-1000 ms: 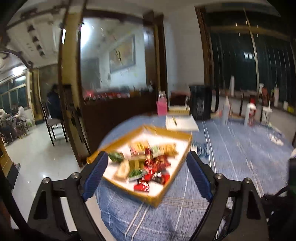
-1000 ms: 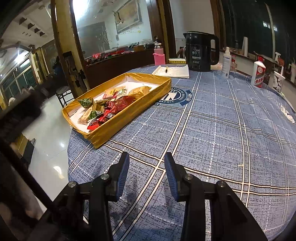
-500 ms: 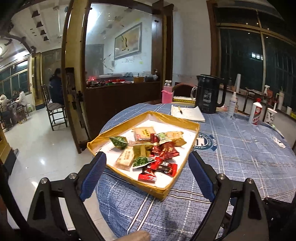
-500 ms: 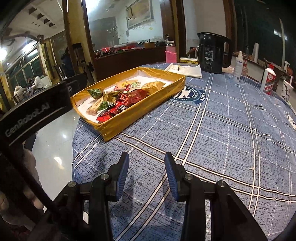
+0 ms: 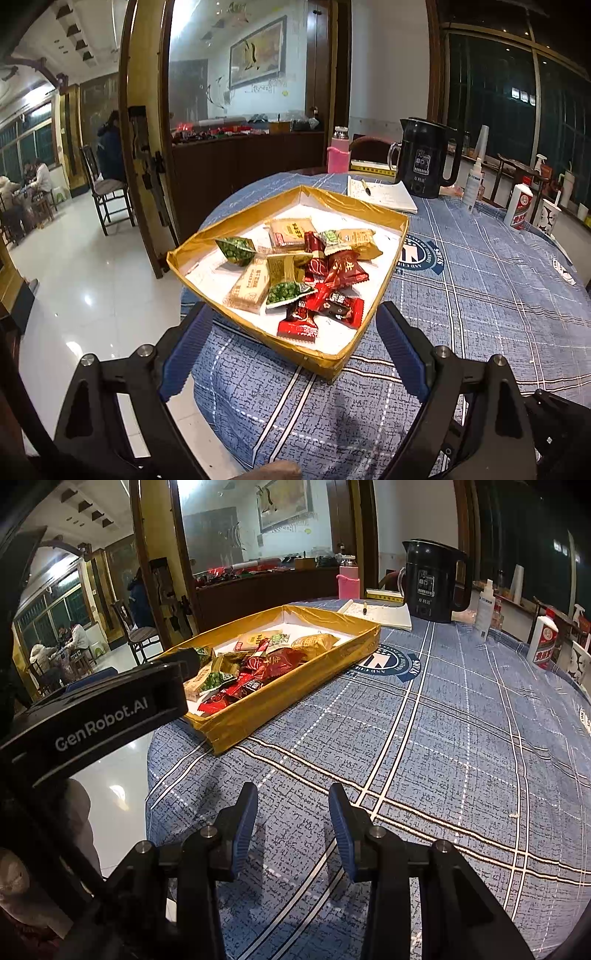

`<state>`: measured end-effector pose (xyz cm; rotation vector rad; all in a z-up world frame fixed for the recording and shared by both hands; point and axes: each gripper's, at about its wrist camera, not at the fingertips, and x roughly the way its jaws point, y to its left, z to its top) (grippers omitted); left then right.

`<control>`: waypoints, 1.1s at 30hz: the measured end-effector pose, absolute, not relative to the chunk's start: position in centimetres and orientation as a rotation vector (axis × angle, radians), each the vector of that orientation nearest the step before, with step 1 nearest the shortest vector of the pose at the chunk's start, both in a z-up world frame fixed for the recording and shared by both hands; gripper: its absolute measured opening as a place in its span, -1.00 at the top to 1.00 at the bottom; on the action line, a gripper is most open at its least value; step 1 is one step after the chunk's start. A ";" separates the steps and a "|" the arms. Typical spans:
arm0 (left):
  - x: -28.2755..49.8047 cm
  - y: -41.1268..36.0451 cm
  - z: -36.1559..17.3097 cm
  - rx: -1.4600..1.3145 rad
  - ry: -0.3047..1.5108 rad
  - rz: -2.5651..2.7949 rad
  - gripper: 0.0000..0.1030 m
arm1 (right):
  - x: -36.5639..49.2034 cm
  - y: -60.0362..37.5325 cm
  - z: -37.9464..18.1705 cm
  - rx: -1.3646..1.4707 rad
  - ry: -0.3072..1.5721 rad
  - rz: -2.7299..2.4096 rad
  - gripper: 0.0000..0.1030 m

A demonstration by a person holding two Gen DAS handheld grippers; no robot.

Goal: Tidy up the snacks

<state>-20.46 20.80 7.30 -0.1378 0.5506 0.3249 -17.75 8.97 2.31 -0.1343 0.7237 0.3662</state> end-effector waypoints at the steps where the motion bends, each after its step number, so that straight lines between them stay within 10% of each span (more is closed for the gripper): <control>1: -20.4 20.8 7.2 -0.142 0.557 0.322 -0.75 | -17.8 9.0 2.3 -0.137 0.725 0.367 0.23; 33: -18.6 21.5 5.1 -0.145 0.645 0.319 -0.75 | -17.1 9.8 1.9 -0.234 0.655 0.250 0.17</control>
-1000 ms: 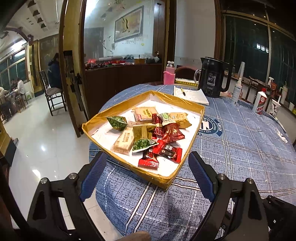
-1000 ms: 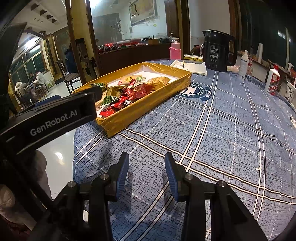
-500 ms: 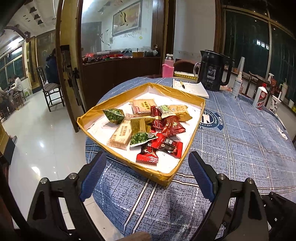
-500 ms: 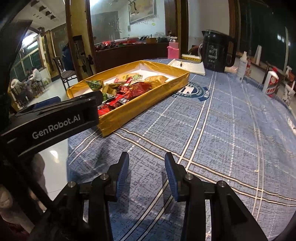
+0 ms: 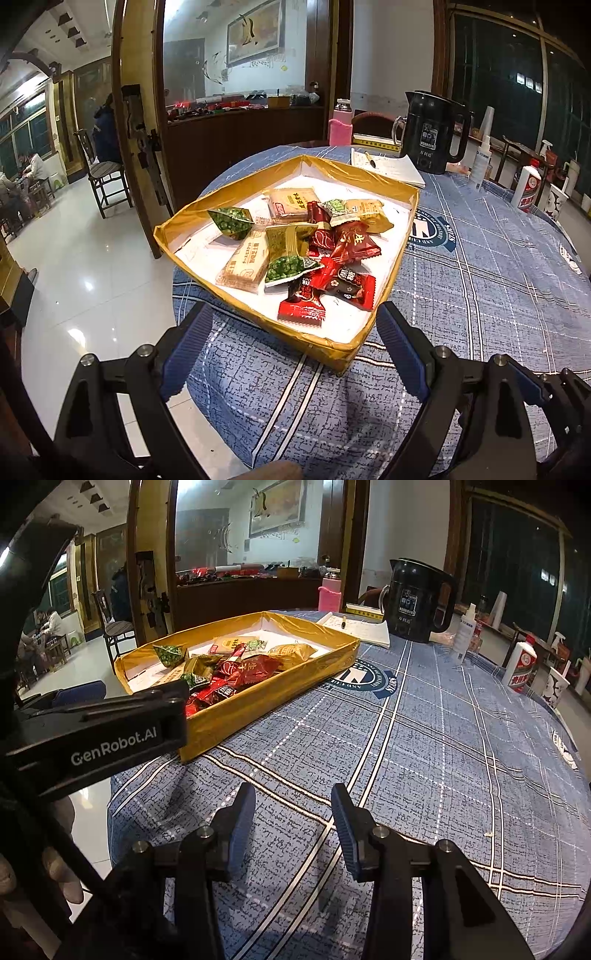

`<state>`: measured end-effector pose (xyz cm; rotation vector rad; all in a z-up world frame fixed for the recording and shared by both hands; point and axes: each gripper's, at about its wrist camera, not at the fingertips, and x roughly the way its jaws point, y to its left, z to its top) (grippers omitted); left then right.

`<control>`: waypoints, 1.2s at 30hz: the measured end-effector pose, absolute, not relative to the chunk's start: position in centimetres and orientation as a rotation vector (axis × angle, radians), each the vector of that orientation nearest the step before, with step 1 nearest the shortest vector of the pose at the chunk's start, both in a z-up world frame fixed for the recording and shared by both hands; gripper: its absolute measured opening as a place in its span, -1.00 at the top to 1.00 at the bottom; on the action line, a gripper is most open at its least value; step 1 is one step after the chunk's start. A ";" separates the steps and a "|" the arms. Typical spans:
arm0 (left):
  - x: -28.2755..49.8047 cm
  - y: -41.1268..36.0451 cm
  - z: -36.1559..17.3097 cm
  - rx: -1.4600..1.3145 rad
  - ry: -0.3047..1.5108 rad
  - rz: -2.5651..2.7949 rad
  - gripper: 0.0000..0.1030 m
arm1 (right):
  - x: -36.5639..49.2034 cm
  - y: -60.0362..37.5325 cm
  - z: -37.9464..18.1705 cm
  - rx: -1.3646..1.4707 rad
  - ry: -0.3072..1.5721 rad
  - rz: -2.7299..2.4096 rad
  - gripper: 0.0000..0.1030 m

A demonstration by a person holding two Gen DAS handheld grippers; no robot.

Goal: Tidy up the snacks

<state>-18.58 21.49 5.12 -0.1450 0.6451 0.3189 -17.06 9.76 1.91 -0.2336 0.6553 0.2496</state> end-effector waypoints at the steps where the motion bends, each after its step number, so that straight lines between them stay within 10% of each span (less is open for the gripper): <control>1: -18.6 21.5 5.1 -0.145 0.646 0.318 -0.75 | -17.1 9.8 1.9 -0.233 0.654 0.252 0.17; 36: -19.3 21.1 7.0 -0.118 0.613 0.315 -0.75 | -18.1 8.1 3.2 -0.188 0.603 0.287 0.15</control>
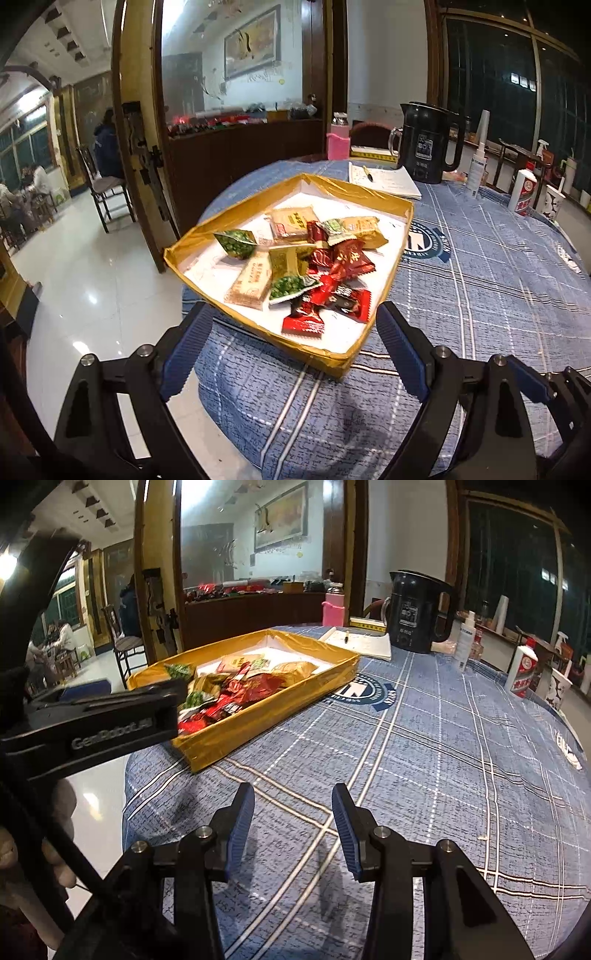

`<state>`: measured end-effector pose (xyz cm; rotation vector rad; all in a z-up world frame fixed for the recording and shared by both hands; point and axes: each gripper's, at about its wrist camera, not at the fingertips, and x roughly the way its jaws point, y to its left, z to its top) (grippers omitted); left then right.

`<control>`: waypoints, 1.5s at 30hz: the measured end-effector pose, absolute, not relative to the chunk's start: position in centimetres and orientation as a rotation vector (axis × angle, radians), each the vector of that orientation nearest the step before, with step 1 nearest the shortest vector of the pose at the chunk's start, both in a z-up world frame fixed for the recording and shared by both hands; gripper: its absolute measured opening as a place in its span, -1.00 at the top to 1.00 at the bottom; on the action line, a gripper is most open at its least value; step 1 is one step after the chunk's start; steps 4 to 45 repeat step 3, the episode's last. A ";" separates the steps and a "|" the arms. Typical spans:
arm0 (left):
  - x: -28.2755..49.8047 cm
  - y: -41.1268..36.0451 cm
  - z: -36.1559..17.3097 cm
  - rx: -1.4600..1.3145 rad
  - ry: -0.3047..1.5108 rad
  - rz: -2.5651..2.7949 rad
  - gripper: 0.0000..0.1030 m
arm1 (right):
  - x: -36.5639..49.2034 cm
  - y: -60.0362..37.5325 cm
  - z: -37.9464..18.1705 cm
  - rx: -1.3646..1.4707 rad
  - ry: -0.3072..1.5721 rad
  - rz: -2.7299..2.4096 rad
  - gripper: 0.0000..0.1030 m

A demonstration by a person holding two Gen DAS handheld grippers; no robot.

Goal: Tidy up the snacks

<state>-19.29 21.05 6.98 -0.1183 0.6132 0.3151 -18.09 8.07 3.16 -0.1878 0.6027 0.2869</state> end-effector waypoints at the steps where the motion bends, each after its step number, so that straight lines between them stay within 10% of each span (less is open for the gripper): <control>1: -19.2 21.1 7.0 -0.126 0.622 0.310 -0.75 | -18.0 7.6 3.3 -0.177 0.602 0.280 0.15; 45: -18.9 20.8 7.3 -0.126 0.632 0.308 -0.75 | -17.7 6.7 3.6 -0.158 0.604 0.264 0.15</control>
